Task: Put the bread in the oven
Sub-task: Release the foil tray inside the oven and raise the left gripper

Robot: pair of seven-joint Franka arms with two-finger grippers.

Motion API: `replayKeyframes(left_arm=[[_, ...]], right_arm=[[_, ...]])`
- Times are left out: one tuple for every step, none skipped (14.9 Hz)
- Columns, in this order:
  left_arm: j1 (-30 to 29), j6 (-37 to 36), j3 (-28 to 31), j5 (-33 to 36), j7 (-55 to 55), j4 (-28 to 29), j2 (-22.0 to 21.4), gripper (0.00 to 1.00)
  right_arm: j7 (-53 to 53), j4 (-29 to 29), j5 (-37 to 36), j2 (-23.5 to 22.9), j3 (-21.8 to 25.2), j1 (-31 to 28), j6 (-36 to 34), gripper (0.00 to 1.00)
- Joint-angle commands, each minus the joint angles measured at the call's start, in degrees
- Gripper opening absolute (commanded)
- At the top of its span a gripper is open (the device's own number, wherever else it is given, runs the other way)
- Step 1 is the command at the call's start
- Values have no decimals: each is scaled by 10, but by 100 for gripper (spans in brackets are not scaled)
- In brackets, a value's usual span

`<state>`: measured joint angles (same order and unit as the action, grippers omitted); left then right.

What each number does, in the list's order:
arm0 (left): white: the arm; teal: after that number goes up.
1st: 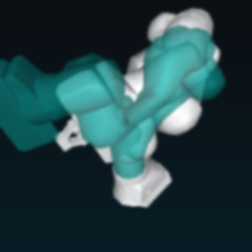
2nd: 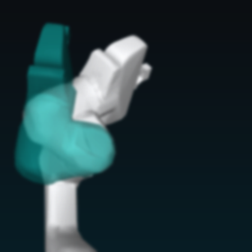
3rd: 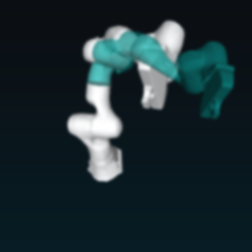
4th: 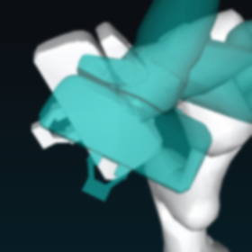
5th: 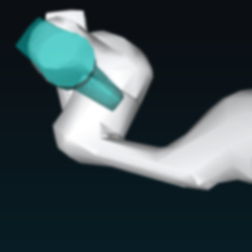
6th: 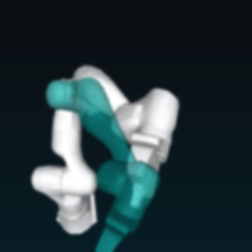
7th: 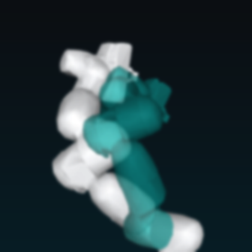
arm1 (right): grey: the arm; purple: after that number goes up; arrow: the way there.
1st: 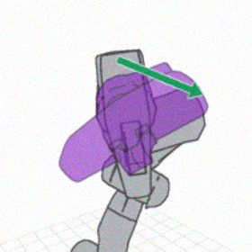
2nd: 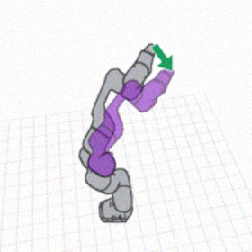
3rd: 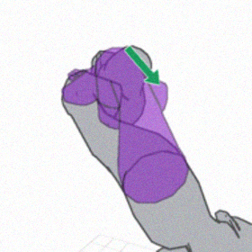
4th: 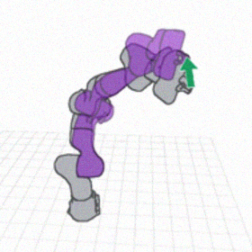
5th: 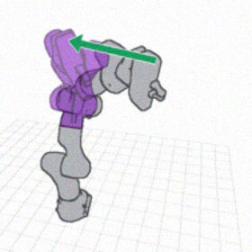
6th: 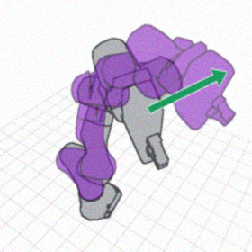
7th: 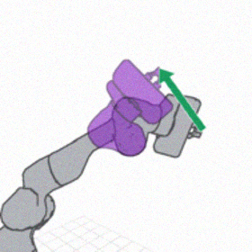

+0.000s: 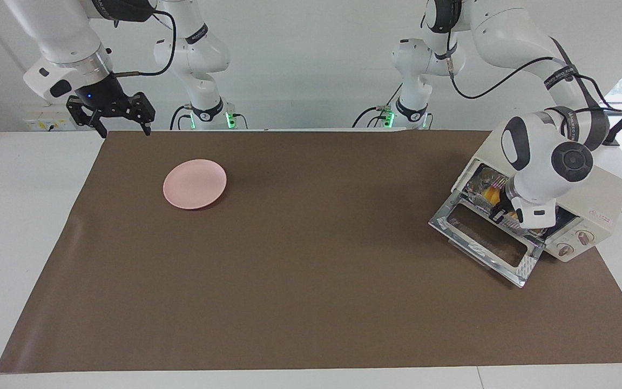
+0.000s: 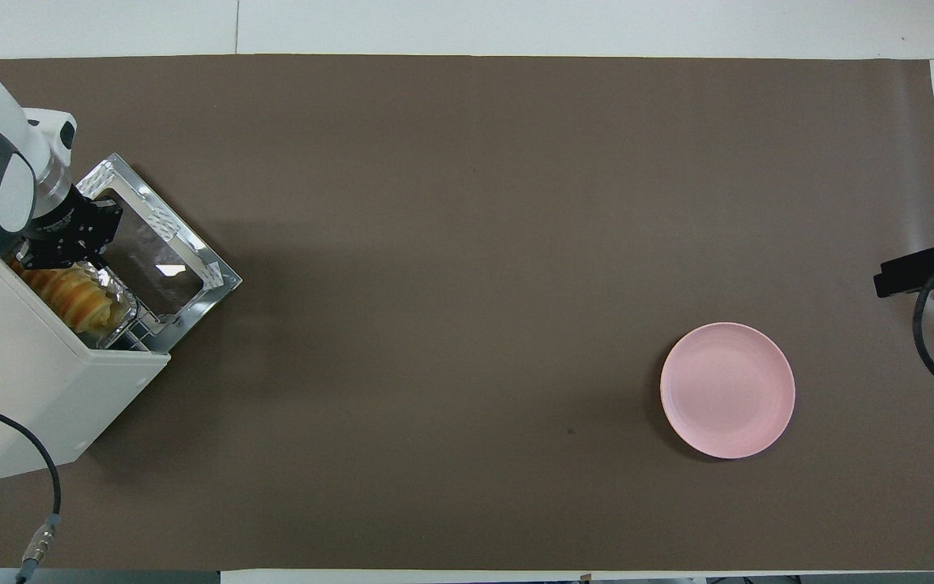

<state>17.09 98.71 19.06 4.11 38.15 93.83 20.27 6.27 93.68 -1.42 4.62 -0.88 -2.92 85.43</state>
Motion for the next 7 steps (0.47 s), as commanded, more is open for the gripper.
replayKeyframes(left_arm=[[-4, 46, -2, 14, -18, 42, -30, 0], [-2, 42, -3, 14, -16, 50, -32, 0], [0, 41, -2, 14, -16, 55, -35, 0], [-2, 44, -3, 14, -17, 56, -35, 0], [-4, 47, -2, 14, -20, 57, -35, 0], [-13, 48, -2, 14, -32, 57, -35, 0], [-17, 52, -2, 14, -50, 57, -35, 0]], right_arm=[[10, 10, 7, 10, -4, -9, 0, 100], [10, 10, 7, 10, -4, -9, 0, 100], [10, 10, 7, 11, -4, -9, 0, 100], [10, 10, 7, 10, -4, -9, 0, 100], [10, 10, 7, 11, -4, -9, 0, 100], [10, 10, 7, 11, -4, -9, 0, 100], [10, 10, 8, 11, -4, -9, 0, 100]])
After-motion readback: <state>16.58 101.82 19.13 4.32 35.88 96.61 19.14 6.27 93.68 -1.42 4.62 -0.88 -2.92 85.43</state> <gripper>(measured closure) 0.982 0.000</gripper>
